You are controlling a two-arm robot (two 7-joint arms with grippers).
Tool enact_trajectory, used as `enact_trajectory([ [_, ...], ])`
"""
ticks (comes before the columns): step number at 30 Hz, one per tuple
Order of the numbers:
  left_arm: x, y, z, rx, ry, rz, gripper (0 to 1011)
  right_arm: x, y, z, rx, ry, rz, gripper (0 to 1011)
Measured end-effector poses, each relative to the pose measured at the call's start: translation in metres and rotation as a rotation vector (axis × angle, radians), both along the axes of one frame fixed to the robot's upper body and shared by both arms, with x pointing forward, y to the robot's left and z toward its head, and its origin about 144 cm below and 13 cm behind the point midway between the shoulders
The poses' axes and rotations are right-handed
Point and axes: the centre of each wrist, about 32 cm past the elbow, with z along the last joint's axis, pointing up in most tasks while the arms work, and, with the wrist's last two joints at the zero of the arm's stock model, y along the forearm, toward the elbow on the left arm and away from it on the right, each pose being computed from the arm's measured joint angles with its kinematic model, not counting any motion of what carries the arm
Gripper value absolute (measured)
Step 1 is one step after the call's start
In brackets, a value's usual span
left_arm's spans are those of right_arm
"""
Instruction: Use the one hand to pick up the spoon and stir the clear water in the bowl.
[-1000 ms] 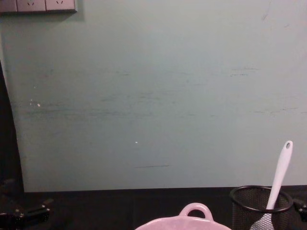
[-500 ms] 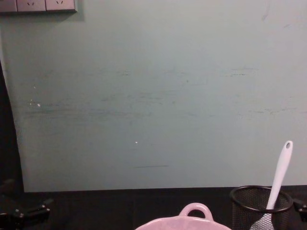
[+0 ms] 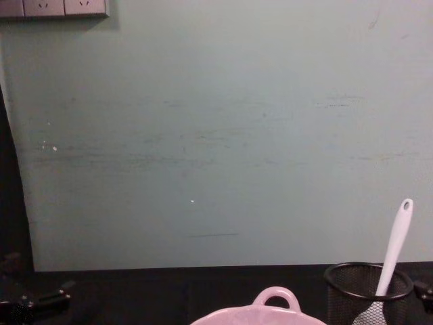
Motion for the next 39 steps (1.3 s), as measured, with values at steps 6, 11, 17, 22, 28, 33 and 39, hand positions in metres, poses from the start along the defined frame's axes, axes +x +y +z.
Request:
enact_trajectory([
  [6,0.0000,0.0000,0.0000,0.000,0.000,0.000,1005,0.0000,0.0000,0.0000,0.000,0.000,0.000,1003],
  [11,0.0000,0.0000,0.0000,0.000,0.000,0.000,1005,0.0000,0.0000,0.0000,0.000,0.000,0.000,1003],
  [17,0.0000,0.0000,0.0000,0.000,0.000,0.000,1005,0.0000,0.0000,0.0000,0.000,0.000,0.000,1003],
  [22,0.0000,0.0000,0.0000,0.000,0.000,0.000,1005,0.0000,0.0000,0.0000,0.000,0.000,0.000,1003],
  [28,0.0000,0.0000,0.0000,0.000,0.000,0.000,1005,0.0000,0.0000,0.0000,0.000,0.000,0.000,1002],
  [33,0.0000,0.0000,0.0000,0.000,0.000,0.000,1005,0.0000,0.0000,0.0000,0.000,0.000,0.000,1003],
  [39,0.0000,0.0000,0.0000,0.000,0.000,0.000,1005,0.0000,0.0000,0.0000,0.000,0.000,0.000,1003],
])
